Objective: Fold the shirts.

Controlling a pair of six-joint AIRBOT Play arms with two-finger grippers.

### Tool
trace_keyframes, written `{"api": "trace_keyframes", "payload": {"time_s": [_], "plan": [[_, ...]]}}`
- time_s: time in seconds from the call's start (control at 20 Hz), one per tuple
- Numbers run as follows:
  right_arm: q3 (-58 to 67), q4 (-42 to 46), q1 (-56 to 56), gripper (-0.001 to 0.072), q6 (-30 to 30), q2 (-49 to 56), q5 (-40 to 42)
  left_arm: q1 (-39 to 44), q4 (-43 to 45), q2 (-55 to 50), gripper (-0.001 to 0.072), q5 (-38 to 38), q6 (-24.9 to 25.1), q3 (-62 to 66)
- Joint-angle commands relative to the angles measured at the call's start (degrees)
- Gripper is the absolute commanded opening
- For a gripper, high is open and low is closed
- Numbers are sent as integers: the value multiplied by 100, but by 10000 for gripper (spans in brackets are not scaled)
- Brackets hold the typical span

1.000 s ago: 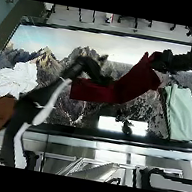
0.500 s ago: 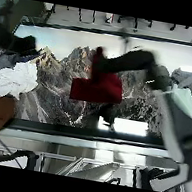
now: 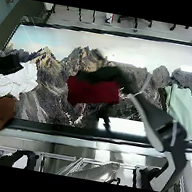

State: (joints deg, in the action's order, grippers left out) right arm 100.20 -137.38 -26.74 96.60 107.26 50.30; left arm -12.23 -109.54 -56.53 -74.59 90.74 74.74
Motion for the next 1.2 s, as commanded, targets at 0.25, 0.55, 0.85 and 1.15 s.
{"api": "trace_keyframes", "payload": {"time_s": [0.25,0.55,0.85,1.15], "plan": [[-444,774,2778,650,-234,-367,2664,-24,-4,354,18,63,76,-507],[-667,26,2463,650,33,654,2293,-24,-4,354,18,46,72,-507],[-660,-306,1963,639,105,1075,1904,-24,-4,354,18,46,72,-507],[-166,-452,2009,19,107,852,2142,-24,-4,354,18,44,72,-507]]}}
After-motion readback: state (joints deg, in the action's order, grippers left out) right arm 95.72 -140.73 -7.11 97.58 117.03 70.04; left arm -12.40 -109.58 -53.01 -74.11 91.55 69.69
